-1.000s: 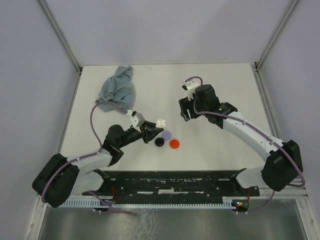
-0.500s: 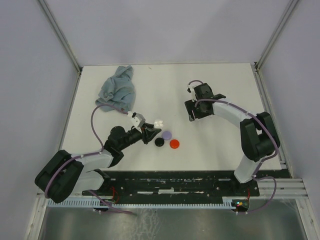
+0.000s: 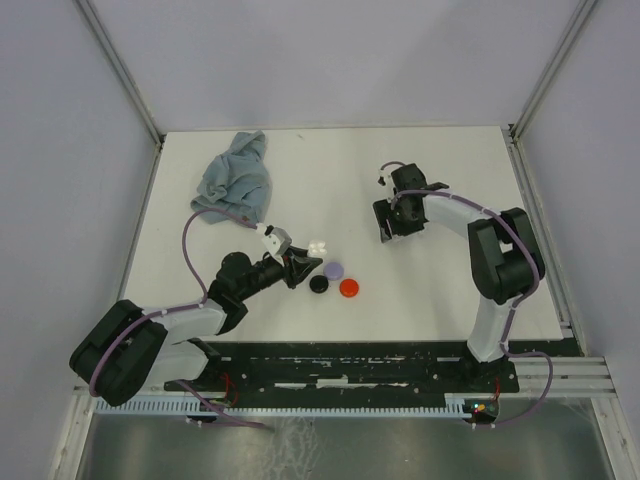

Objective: Insert the wireless bluetooth earbuds into the charging case
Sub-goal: Pick up the earbud from the center of the board.

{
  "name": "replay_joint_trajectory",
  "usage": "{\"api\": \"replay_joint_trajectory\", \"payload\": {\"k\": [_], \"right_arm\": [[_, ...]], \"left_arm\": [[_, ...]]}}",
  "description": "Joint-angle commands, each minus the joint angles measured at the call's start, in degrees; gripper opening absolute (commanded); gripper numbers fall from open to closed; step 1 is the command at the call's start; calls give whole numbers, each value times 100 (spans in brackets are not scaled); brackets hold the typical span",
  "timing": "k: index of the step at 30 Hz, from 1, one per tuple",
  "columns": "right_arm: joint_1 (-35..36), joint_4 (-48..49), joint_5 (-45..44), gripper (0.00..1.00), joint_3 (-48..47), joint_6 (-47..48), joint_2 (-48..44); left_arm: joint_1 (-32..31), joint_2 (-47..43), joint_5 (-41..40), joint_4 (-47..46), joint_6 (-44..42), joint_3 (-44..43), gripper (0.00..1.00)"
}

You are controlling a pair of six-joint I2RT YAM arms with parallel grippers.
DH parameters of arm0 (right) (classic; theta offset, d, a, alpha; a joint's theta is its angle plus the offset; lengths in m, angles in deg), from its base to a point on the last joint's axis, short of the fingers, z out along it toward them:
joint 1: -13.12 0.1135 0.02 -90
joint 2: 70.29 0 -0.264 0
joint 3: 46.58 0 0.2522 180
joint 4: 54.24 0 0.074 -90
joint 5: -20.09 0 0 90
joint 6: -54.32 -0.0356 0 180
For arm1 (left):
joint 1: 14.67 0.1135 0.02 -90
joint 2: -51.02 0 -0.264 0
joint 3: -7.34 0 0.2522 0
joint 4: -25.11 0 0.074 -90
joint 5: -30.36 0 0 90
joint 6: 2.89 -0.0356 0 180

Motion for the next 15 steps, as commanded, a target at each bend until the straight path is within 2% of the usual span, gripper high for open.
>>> {"api": "replay_joint_trajectory", "payload": {"k": [1,15], "right_arm": [[-6,-121,171,71,-165,-15,106],[145,-852,910,61,-94,-363,-173]], "left_arm": [[3,-46,-9,-225,-256,-197,3],[0,-150,16,-116,-241,-217,3]]}}
